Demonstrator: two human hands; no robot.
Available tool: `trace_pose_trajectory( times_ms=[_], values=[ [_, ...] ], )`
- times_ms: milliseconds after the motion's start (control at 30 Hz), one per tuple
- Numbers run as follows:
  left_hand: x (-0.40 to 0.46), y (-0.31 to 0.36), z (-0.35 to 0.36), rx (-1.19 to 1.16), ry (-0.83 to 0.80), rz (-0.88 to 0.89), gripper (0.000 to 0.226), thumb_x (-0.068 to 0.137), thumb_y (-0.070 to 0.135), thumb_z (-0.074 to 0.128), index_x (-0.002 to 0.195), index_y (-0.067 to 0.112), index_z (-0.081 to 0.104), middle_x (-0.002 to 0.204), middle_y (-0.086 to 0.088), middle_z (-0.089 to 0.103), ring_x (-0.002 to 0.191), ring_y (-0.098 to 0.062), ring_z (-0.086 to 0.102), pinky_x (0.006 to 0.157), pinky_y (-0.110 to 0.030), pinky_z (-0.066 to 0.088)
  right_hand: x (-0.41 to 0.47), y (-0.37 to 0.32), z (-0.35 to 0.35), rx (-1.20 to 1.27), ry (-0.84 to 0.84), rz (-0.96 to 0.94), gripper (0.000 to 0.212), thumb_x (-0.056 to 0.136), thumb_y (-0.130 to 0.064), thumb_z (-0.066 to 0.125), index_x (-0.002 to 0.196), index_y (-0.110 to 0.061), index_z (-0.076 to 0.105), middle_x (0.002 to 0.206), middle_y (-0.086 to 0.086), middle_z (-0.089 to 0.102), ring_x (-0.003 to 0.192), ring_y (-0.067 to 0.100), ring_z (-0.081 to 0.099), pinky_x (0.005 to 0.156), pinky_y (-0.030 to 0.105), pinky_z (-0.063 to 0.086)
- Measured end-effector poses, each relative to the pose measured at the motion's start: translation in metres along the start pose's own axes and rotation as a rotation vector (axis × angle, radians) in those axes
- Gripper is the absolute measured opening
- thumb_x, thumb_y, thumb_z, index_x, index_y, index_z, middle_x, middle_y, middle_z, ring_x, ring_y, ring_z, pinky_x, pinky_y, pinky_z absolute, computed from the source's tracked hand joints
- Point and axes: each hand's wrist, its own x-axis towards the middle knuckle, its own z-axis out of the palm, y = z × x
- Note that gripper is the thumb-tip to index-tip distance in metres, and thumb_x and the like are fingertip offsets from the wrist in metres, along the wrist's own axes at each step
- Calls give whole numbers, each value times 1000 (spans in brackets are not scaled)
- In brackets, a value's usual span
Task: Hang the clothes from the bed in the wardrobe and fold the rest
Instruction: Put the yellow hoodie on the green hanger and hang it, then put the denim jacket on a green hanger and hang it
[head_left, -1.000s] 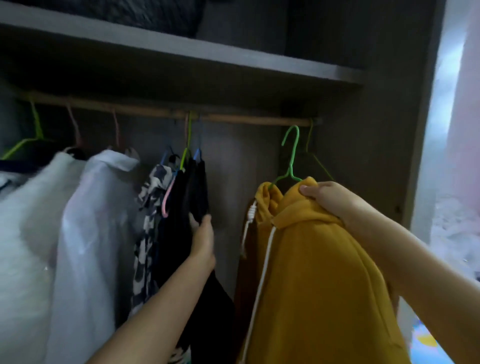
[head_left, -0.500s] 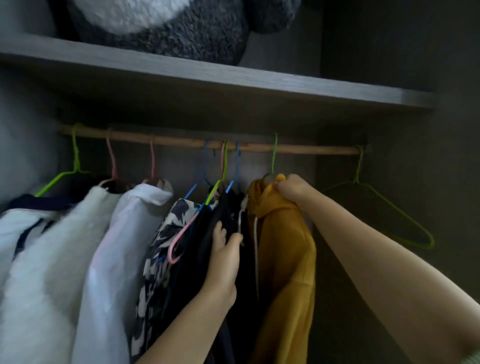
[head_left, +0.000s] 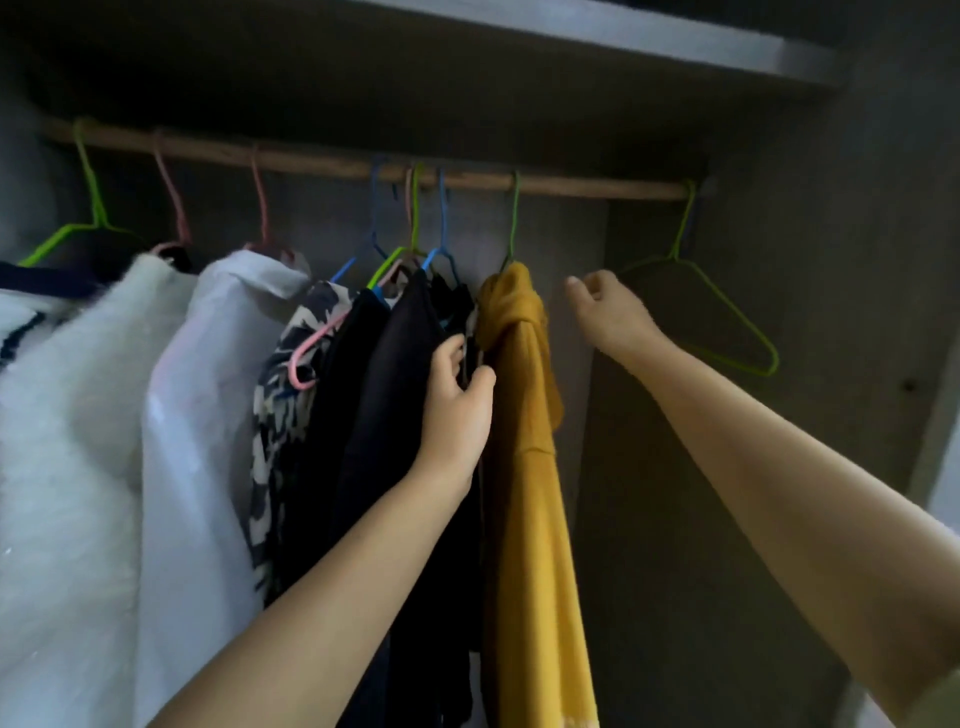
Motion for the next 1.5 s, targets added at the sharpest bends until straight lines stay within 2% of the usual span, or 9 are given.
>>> trace_pose_trajectory(
  times_ms=[200,367,500,633,800,933,1033,1333,1500],
  values=[
    [-49,0,46,479,11,548,47,90,25,46,136,13,45,141,-7,44,134,-20,38,113,-39,27,-82,59,-40,-231,98,-178,45,99,-41,39,139,-20,39,132,5,50,121,21,48,97,43,46],
    [-123,-34,96,712,-142,640,46,91,31,38,135,20,46,144,-3,43,137,-18,36,116,-50,16,-176,107,-78,-390,27,-164,43,99,-39,38,140,-24,38,136,1,47,128,20,41,104,39,36],
    [-190,-62,140,691,-296,571,43,89,20,48,133,18,50,143,-2,45,135,-17,38,115,-51,17,-258,164,-116,-500,-4,-76,53,92,-46,27,130,-17,51,123,6,56,115,30,51,95,43,41],
    [-266,-87,193,639,-476,481,49,85,26,35,129,16,54,139,-1,50,132,-16,40,114,-48,16,-340,227,-170,-558,-34,93,56,86,-42,28,118,-11,61,113,10,62,101,37,59,82,47,47],
    [-367,-117,270,590,-731,404,47,81,23,39,123,13,59,135,-5,54,127,-23,49,108,-53,27,-458,294,-247,-715,-76,437,39,97,-35,39,132,-19,49,130,5,51,118,31,47,91,41,38],
    [-437,-131,322,551,-919,378,53,80,29,34,122,12,60,131,-5,57,124,-25,51,106,-53,29,-540,329,-301,-761,-90,701,41,100,-33,35,139,-22,39,137,1,43,123,26,41,95,39,36],
    [-483,-137,359,512,-1063,366,46,82,21,45,124,10,59,130,-7,57,123,-27,52,105,-55,30,-595,351,-337,-787,-51,862,41,100,-32,34,140,-21,39,136,2,45,123,25,42,95,40,37],
    [-549,-168,453,525,-1385,281,47,94,18,47,140,24,40,143,8,40,135,-11,33,116,-40,10,-655,424,-397,-740,0,1193,37,100,-34,34,134,-23,40,128,2,49,117,23,46,89,39,43],
    [-551,-191,539,552,-1475,263,47,95,20,46,141,24,38,142,7,41,134,-12,34,116,-40,15,-653,487,-429,-667,22,1349,39,100,-34,35,137,-23,38,132,1,45,121,22,44,93,39,41]
  ],
)
